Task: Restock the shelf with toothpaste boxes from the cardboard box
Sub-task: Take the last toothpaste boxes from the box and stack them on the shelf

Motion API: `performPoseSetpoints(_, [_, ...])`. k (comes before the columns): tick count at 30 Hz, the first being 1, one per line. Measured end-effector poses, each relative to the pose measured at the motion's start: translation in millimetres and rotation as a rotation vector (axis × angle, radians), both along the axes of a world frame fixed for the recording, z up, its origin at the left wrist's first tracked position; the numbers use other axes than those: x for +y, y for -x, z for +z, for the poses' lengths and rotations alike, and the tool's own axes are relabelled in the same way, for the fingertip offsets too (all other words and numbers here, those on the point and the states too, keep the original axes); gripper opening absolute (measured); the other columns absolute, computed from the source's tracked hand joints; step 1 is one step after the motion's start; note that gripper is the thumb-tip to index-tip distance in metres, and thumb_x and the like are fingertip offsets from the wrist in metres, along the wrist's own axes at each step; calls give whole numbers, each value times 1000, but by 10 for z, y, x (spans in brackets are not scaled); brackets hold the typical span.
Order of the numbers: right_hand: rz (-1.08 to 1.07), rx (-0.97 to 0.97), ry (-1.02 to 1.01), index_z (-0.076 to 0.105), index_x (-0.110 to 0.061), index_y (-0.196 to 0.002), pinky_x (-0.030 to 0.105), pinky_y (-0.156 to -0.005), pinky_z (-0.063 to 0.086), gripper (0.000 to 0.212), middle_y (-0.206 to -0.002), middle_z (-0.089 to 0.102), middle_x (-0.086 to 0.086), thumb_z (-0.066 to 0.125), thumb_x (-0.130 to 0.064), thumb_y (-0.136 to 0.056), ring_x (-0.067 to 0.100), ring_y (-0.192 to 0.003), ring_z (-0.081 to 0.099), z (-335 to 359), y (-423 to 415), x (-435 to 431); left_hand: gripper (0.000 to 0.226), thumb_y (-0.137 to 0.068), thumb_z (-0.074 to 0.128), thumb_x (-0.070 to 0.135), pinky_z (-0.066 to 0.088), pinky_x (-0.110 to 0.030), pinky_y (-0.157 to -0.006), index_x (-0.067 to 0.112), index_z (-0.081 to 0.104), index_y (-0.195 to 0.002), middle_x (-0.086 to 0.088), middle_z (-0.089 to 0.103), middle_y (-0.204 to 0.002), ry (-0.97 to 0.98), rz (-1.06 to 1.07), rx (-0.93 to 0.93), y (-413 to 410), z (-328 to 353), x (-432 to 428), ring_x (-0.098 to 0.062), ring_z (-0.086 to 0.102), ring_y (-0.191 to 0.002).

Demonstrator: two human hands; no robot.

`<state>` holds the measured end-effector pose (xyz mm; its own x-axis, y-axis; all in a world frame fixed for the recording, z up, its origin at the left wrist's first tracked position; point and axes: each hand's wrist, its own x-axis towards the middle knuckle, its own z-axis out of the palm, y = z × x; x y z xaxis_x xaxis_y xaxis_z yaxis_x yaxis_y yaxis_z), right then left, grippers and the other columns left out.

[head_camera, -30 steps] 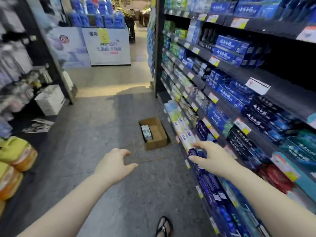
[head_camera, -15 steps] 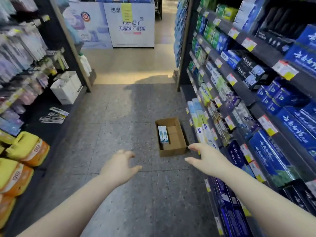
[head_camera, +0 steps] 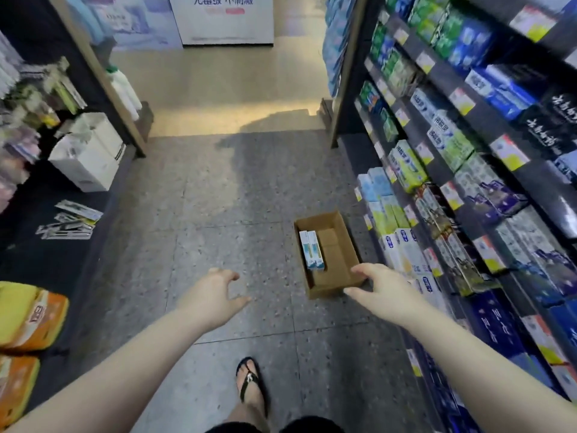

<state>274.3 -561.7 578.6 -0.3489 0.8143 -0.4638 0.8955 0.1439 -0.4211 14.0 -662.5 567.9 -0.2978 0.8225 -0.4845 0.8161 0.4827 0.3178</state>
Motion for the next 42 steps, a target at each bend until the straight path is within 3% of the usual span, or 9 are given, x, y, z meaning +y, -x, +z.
performPoseSetpoints(5, [-133,30,58,46,-27,-130,38,-101,42,54,-136,49,-1,57,-48,-82,20,-121,48,-213,432,453,57,-84,57,43,38,-29,-99,15,44,-132,-10,47,-137,63,-125,40,513,-115,811,-24,46,-125])
performPoseSetpoints(13, [-311,18,123,48,-27,-129,40,-101,44,55,-135,52,-2,58,-48,-79,19,-121,50,-616,477,1328,60,-83,57,44,41,-33,-101,14,42,-133,-10,44,-137,167,-352,-1,475,-465,2120,-25,47,-124])
performPoseSetpoints(22, [-568,90,319,45,-24,-131,29,-95,43,50,-138,47,-1,60,-34,-85,16,-121,49,-1262,473,2563,65,-86,56,39,37,-30,-100,15,31,-140,-12,41,-140,189,-537,32,368,-878,3889,-26,43,-127])
performPoseSetpoints(28, [-566,15,328,47,-20,-131,33,-94,48,54,-129,57,0,62,-39,-82,17,-115,55,-1841,319,3128,65,-85,54,43,39,-34,-101,17,31,-140,-11,42,-140,258,-638,42,180,-1557,4570,-26,43,-126])
performPoseSetpoints(33, [-630,34,394,43,-13,-132,41,-101,43,57,-133,51,10,61,-35,-83,25,-121,49,-2678,281,3356,61,-85,53,43,45,-36,-96,22,34,-138,-7,45,-138,305,-763,66,78,-2293,4923,-24,52,-118])
performPoseSetpoints(36, [-650,-46,418,44,-14,-131,39,-98,45,55,-129,53,7,58,-39,-84,23,-118,52,-3156,299,3460,60,-86,53,43,47,-33,-93,25,33,-139,-3,42,-141,313,-812,58,59,-2774,5093,-21,53,-116])
performPoseSetpoints(42, [-681,-15,498,51,-12,-123,33,-94,47,42,-123,59,8,56,-33,-87,23,-112,56,-4155,487,3636,61,-85,57,37,44,-37,-95,26,31,-139,-2,43,-140,315,-887,46,130,-3724,5377,-24,48,-122])
